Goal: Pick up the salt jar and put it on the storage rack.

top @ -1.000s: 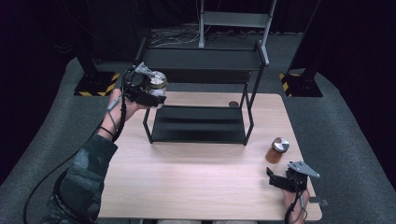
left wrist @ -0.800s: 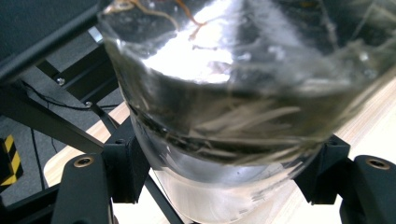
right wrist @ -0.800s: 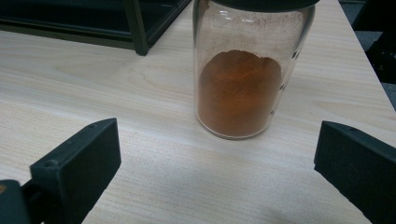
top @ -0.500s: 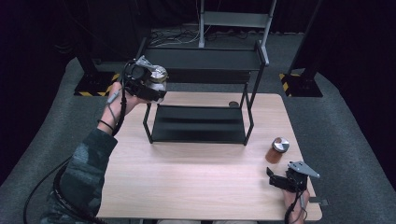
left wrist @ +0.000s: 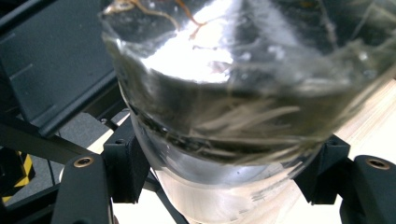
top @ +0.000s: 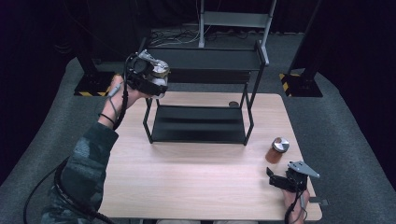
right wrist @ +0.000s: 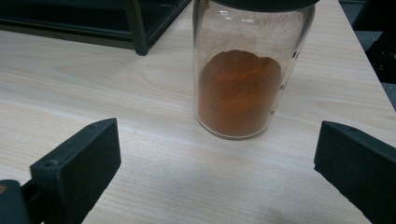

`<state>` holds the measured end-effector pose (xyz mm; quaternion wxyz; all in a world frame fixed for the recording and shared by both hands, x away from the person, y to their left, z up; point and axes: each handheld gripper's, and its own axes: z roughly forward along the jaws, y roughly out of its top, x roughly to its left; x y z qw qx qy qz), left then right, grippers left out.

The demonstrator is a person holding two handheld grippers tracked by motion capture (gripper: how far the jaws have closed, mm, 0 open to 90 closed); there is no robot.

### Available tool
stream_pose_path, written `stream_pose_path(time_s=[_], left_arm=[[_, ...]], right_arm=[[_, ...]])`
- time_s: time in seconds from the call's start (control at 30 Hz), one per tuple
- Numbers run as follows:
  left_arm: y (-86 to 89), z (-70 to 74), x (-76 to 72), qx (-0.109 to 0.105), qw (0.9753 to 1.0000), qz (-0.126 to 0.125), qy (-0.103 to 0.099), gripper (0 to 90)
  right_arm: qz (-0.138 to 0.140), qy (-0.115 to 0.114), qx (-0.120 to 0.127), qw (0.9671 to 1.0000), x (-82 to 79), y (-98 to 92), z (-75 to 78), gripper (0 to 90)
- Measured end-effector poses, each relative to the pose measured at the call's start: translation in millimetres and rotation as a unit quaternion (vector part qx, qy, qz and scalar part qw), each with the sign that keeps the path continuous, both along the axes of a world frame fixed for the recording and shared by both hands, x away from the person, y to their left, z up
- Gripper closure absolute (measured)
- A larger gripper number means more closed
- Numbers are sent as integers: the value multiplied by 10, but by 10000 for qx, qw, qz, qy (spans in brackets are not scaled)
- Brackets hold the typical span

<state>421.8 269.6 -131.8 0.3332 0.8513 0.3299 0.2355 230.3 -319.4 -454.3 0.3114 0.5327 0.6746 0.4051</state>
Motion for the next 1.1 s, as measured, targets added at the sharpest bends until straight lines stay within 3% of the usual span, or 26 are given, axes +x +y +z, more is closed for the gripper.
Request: stream_pose_path(time_s=[1.1], left_arm=[[-202,408,45,141,9997,-122,-131,305]], right_arm=[[0,0,23,10000,2,-8,-2,0]])
